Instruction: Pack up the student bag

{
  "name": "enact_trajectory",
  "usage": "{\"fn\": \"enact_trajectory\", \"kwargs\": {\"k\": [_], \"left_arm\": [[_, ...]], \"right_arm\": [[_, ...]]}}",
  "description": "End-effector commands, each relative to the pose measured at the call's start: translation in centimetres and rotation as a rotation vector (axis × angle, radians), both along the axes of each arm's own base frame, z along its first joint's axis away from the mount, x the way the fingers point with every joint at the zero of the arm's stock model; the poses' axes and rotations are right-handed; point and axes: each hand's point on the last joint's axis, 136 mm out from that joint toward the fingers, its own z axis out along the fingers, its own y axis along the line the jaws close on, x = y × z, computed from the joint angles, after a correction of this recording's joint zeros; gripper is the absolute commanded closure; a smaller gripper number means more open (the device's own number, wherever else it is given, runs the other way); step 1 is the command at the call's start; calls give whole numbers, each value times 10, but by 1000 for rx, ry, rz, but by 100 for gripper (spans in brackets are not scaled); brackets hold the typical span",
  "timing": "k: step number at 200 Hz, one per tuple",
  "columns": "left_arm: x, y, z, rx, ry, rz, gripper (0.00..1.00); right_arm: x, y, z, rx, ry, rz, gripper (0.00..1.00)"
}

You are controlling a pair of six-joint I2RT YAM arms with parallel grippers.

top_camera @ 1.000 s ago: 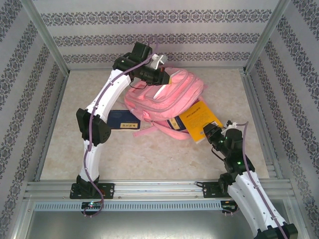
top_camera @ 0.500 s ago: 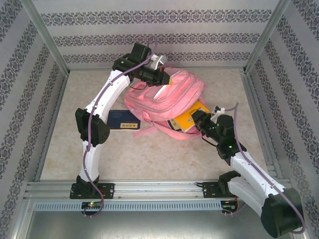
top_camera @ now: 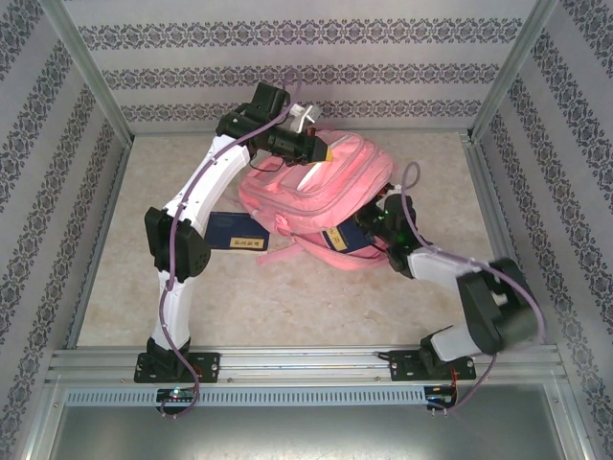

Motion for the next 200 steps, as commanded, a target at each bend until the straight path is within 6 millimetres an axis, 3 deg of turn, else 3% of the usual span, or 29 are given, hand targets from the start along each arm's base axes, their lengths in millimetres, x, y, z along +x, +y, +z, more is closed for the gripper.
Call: {"fn": "enact_trajectory", "kwargs": {"k": [1,8,17,35,49,64,99,147,200], "left_arm": [[-23,-1,86,-176,-168,-73,100],[-22,-1,84,-178,-163,-74,100],[-22,-2,83,-179,-157,-74,100],[-21,-2,78,-171,-148,-67,100],[-19,-1,74,-165,-141,-61,100],[-18,-1,71,-157,-138,-56,100],[-10,2,65,-135,-140,-30,100],[2,3,53,-114,-123,4,100],[6,-1,31,-90,-86,19,99]], "right_arm": [[23,20,65,111,-236,30,100],[29,22,52,80,-212,27,100],[35,20,31,34,-159,12,89],[39,12,-8,-41,-73,-20,81],[36,6,-28,-85,-21,-14,62],[30,0,-35,-108,-1,-7,44],[3,-17,-21,-205,-7,-10,20],[-43,-64,-44,-338,189,-108,15],[-87,-113,-41,-452,214,-214,18]]}}
